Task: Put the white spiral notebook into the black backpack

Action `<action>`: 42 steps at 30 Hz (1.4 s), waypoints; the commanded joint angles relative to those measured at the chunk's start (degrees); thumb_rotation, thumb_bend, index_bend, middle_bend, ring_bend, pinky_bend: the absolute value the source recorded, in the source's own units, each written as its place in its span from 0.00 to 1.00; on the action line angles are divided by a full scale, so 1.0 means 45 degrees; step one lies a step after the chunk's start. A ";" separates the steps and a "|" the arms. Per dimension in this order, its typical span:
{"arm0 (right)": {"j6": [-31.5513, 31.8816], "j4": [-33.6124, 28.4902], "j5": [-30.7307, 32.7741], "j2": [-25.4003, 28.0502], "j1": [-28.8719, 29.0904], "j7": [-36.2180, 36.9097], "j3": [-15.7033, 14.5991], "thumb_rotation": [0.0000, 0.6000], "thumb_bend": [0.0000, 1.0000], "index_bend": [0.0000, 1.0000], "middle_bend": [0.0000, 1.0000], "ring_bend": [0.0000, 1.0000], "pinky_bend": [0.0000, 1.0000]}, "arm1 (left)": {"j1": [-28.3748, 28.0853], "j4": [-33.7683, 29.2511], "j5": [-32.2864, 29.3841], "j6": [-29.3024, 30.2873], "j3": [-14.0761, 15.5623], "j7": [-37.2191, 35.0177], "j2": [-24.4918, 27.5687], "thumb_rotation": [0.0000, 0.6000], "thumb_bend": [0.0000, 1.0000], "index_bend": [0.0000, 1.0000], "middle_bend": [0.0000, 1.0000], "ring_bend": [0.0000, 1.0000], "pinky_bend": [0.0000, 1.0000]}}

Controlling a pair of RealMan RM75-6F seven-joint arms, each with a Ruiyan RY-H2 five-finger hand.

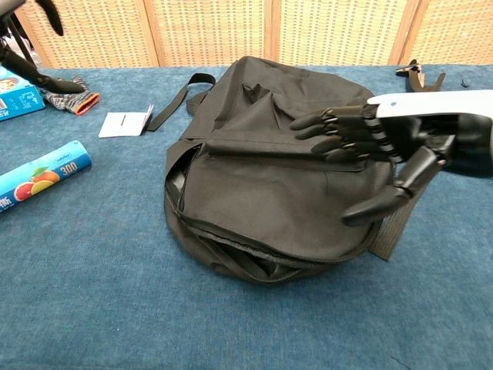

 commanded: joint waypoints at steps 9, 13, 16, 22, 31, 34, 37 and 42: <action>0.5582 0.3941 -0.2231 0.0549 -0.2284 -0.4433 -0.0897 1.00 0.00 0.00 0.00 0.00 0.00 | 0.2262 -0.2602 -0.2165 -0.0146 0.0270 0.1187 0.1534 1.00 0.00 0.02 0.00 0.01 0.27; 0.7074 0.5560 -0.2065 -0.0002 -0.3002 -0.5089 -0.0989 1.00 0.00 0.00 0.00 0.00 0.00 | 0.3116 -0.3365 -0.2970 0.0022 0.0341 0.1616 0.1882 1.00 0.00 0.00 0.00 0.00 0.19; 0.7993 0.6734 -0.1932 -0.0319 -0.3474 -0.5425 -0.1046 1.00 0.00 0.00 0.00 0.00 0.00 | 0.3751 -0.3986 -0.3597 0.0161 0.0360 0.1763 0.2152 1.00 0.00 0.00 0.00 0.00 0.13; 0.9663 0.7865 -0.1416 -0.0746 -0.4484 -0.5355 -0.1016 1.00 0.00 0.00 0.00 0.00 0.00 | 0.4884 -0.4757 -0.4404 0.0800 0.0190 0.1674 0.2329 1.00 0.00 0.00 0.00 0.00 0.06; 1.0578 0.7477 -0.1138 -0.0784 -0.5333 -0.5401 -0.1281 1.00 0.00 0.00 0.00 0.00 0.00 | 0.5530 -0.4875 -0.4285 0.0973 0.0132 0.2046 0.2498 1.00 0.00 0.00 0.00 0.00 0.00; 1.0587 0.7330 -0.1081 -0.0716 -0.5463 -0.5555 -0.1382 1.00 0.00 0.00 0.00 0.00 0.00 | 0.5642 -0.4799 -0.4246 0.0821 0.0122 0.1974 0.2614 1.00 0.00 0.00 0.00 0.00 0.00; 1.0520 0.7230 -0.1057 -0.0625 -0.5485 -0.5700 -0.1425 1.00 0.00 0.00 0.00 0.00 0.00 | 0.5738 -0.4799 -0.4238 0.0799 0.0031 0.1956 0.2782 1.00 0.00 0.00 0.00 0.00 0.00; 1.0521 0.7069 -0.0989 -0.0525 -0.5477 -0.5671 -0.1343 1.00 0.00 0.00 0.00 0.00 0.00 | 0.5865 -0.4812 -0.4236 0.0715 -0.0174 0.1601 0.3024 1.00 0.00 0.00 0.00 0.00 0.00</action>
